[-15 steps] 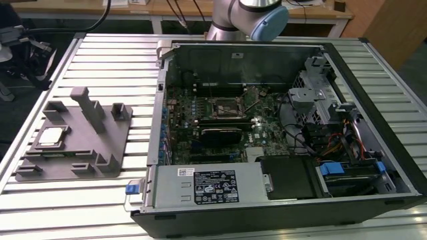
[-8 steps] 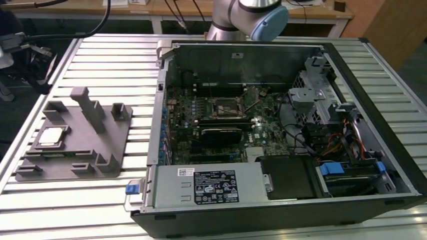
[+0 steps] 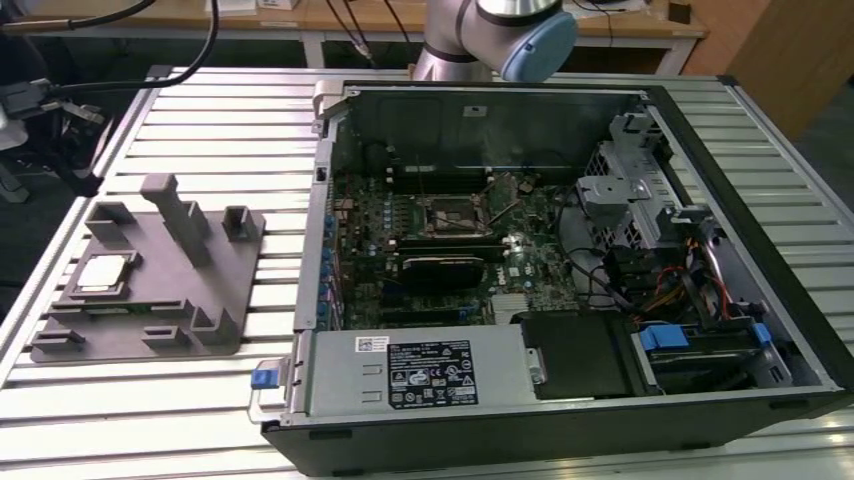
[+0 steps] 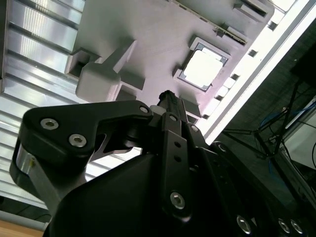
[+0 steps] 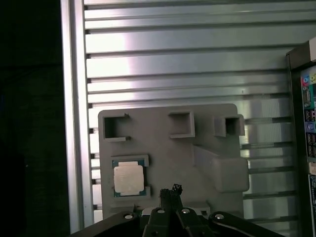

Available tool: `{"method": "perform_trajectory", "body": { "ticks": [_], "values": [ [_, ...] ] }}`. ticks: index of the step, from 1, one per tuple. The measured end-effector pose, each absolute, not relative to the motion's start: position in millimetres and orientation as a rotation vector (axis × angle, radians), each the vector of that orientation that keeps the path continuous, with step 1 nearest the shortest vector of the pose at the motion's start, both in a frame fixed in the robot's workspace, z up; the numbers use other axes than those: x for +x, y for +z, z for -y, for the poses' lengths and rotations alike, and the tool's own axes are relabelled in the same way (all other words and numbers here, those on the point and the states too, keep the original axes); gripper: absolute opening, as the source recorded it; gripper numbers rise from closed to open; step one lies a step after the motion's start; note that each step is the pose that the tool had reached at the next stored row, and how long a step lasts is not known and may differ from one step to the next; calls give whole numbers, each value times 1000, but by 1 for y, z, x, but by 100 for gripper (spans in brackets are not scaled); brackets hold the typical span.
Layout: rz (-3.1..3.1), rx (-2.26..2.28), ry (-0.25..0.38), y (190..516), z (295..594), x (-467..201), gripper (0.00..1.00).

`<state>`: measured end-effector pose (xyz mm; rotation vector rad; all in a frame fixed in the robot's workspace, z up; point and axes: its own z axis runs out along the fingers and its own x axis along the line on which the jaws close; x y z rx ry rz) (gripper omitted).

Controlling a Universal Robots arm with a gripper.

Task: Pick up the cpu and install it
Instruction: 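Reach for the cpu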

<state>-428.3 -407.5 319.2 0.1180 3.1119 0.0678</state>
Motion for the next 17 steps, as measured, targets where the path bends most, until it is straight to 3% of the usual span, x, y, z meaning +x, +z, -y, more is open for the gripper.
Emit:
{"method": "perform_trajectory", "body": {
  "ticks": [17],
  "values": [
    [-3112,118,68,307,411,-444,11]
  ]
}}
